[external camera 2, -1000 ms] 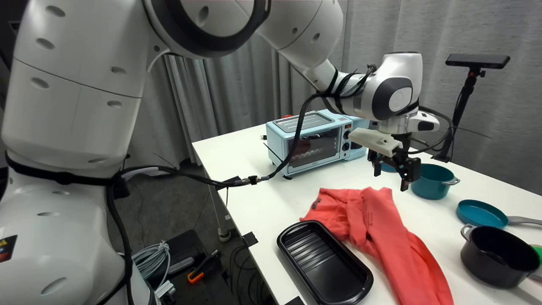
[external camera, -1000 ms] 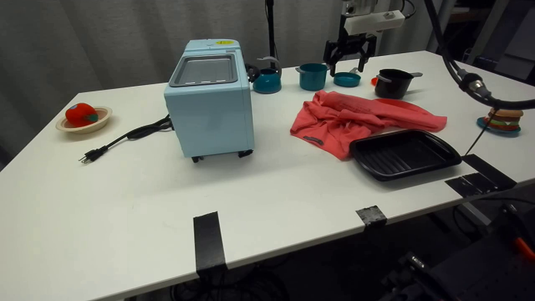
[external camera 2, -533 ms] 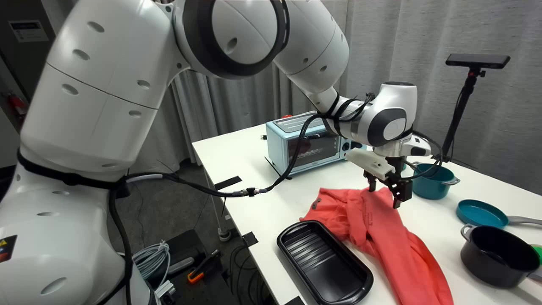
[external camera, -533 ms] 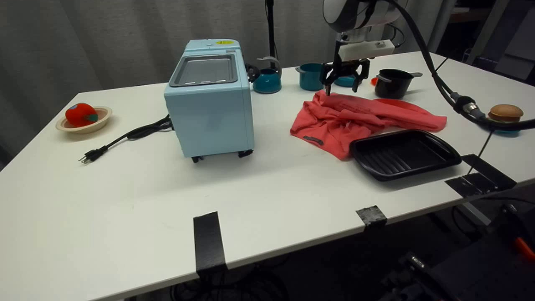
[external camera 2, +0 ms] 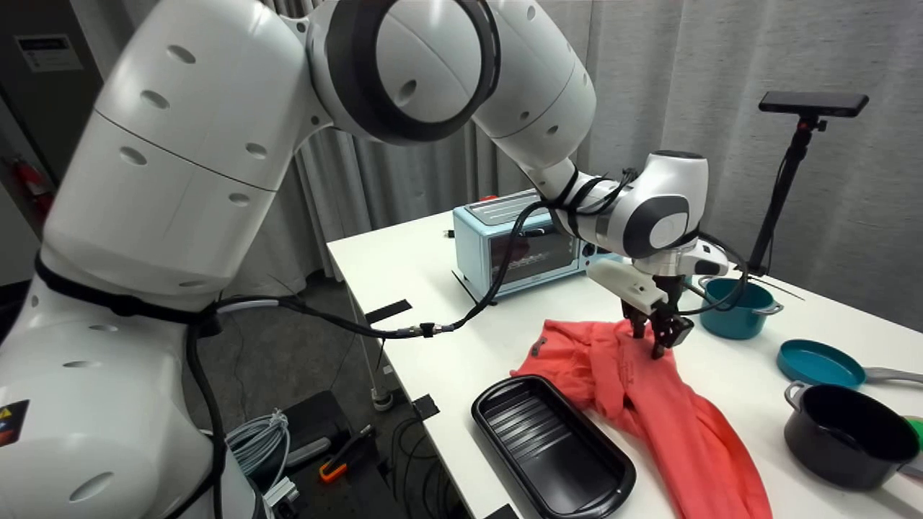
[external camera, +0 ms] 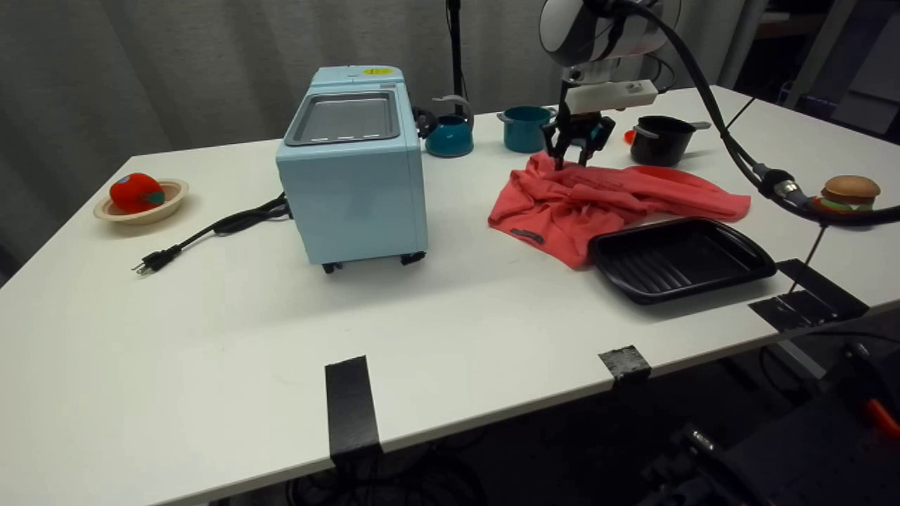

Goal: Unfold the peach shirt on the table.

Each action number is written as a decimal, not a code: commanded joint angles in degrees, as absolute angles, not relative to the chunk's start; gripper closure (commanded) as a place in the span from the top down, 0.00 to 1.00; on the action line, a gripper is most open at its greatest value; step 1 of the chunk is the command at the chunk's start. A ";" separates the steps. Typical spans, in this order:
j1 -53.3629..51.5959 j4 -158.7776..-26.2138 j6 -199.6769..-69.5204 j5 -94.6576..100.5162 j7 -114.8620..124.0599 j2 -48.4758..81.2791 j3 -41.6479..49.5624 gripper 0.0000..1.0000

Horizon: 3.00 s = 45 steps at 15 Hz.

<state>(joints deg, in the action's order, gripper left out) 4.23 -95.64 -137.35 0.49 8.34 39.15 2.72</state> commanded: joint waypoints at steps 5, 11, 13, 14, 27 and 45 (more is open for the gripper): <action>4.12 -95.52 -138.85 -1.08 7.74 37.92 2.77 0.00; 1.05 -95.85 -148.54 3.74 12.00 36.63 7.75 0.01; -0.92 -95.78 -152.76 6.60 14.95 36.34 11.26 0.01; -1.91 -95.77 -154.45 7.95 16.58 36.28 13.07 0.01; -16.93 -98.20 -159.99 22.13 37.69 38.02 34.80 0.67; -0.36 -102.59 -144.63 4.35 4.48 36.14 2.57 0.71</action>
<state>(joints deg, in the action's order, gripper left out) -3.16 -105.94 -149.06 7.23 9.45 34.90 5.49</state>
